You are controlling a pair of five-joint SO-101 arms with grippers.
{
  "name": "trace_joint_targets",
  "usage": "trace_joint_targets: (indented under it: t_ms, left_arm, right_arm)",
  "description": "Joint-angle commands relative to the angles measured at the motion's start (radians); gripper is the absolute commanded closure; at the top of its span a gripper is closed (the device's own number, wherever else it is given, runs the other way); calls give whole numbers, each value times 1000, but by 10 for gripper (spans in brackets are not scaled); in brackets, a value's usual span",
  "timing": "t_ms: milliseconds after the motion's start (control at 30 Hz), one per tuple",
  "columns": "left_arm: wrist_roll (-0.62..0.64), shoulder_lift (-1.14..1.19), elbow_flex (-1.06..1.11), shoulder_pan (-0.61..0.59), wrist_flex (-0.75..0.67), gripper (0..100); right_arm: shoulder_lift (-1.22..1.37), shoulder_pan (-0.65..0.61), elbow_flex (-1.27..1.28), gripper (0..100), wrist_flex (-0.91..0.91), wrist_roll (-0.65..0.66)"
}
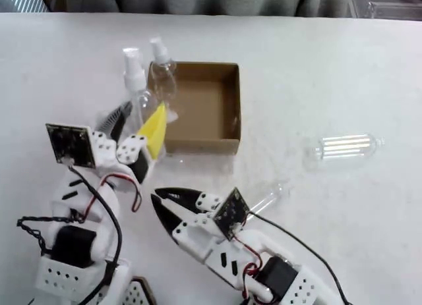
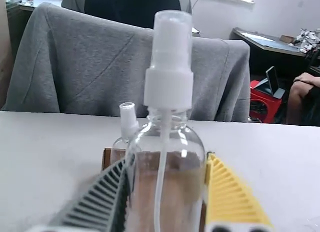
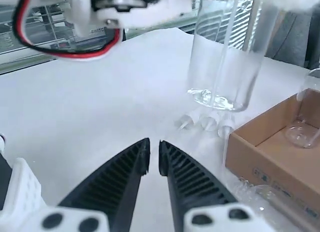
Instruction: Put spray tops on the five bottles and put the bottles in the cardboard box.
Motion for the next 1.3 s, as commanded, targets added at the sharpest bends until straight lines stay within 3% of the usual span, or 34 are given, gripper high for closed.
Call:
trace_joint_targets:
  t_ms: [0, 167, 800, 1267]
  left_arm:
    - [12, -15, -71, 67, -21, 978]
    - [12, -39, -71, 142, -8, 978]
    - [5, -248, -64, 145, 203, 978]
    - [6, -249, 66, 145, 46, 978]
  right_arm:
    - [-8, -7, 9, 983, -2, 11]
    - [-8, -5, 9, 983, -2, 11]
    - [-10, 62, 9, 983, -45, 11]
    - [-10, 58, 3, 983, -47, 11]
